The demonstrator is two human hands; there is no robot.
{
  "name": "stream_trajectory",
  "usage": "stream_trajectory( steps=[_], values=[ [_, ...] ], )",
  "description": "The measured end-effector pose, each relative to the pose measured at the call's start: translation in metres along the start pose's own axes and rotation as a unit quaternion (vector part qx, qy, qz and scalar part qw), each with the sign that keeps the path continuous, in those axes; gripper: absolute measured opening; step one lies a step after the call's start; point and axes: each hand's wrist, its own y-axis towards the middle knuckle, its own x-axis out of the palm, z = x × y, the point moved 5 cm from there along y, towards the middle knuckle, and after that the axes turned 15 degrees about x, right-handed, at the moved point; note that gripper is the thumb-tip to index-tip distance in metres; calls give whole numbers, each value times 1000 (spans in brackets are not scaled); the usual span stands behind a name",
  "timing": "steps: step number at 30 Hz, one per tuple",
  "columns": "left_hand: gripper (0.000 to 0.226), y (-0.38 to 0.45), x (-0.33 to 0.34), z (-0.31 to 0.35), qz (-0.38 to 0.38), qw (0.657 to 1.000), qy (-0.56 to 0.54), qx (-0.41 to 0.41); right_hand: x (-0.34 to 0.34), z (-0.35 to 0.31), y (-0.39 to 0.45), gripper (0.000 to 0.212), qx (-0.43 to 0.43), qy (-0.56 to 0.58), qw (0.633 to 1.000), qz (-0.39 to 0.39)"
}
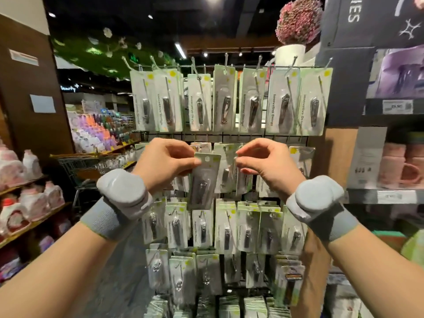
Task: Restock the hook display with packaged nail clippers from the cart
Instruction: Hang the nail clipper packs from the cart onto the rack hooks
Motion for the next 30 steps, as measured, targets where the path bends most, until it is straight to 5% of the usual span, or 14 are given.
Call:
stream_trajectory(
  steps=[5, 12, 17, 30],
  values=[
    [7, 10, -13, -18, -14, 1000, -1, 1, 4, -1, 4, 23, -14, -46, 995, 84],
    [15, 23, 3, -26, -41, 999, -24, 26, 11, -5, 0, 21, 2, -48, 994, 103],
    [15, 20, 20, -11, -31, 996, 11, 79, 13, -24, -6, 8, -114, -238, 944, 198],
    [4, 30, 30, 9, -42, 954, 243, 173, 13, -35, 20, 5, -139, -374, 908, 128]
  ],
)
